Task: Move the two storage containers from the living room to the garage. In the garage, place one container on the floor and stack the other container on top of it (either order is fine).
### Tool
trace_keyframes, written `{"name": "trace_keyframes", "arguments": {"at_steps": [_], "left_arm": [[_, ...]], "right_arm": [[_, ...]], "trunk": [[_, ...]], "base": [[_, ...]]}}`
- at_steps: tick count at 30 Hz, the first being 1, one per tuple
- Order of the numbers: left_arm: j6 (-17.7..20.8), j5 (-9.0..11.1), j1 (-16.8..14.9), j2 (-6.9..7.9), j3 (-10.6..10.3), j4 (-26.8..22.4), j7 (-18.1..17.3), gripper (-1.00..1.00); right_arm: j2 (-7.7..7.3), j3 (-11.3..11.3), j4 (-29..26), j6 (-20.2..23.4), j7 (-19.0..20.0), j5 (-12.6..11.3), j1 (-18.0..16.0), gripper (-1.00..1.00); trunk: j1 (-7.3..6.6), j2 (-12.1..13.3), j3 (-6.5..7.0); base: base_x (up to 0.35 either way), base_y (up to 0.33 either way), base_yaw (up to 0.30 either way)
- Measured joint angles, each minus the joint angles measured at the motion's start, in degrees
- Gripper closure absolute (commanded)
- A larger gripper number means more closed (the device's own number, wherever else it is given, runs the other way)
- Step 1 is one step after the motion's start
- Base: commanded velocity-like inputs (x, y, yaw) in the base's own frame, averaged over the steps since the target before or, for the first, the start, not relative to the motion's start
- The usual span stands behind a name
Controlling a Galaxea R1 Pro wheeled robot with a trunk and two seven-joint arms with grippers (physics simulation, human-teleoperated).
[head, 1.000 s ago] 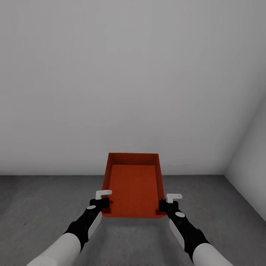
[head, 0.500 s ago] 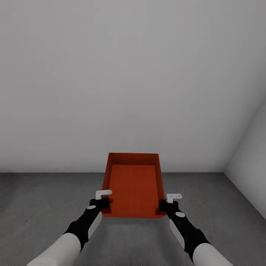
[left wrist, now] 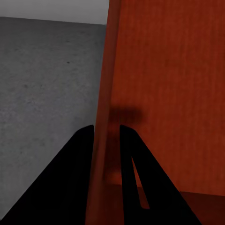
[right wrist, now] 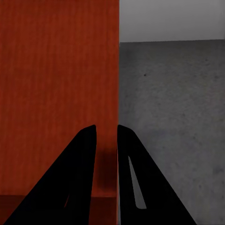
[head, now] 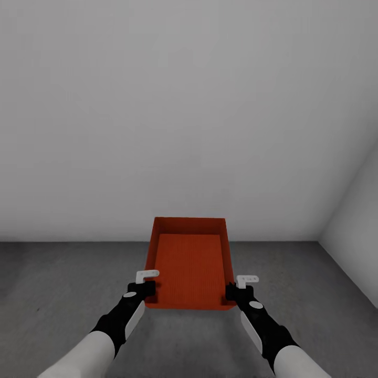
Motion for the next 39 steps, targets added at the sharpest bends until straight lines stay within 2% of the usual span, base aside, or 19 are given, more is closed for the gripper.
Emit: {"name": "trace_keyframes", "arguments": {"at_steps": [39], "left_arm": [[0.0, -0.05, 0.0, -0.02, 0.07, 0.06, 0.0, 1.0]], "right_arm": [[-0.01, -0.01, 0.02, 0.02, 0.03, 0.02, 0.0, 1.0]], "trunk": [[0.0, 0.0, -3.59]], "base": [[0.0, 0.0, 0.0]]}}
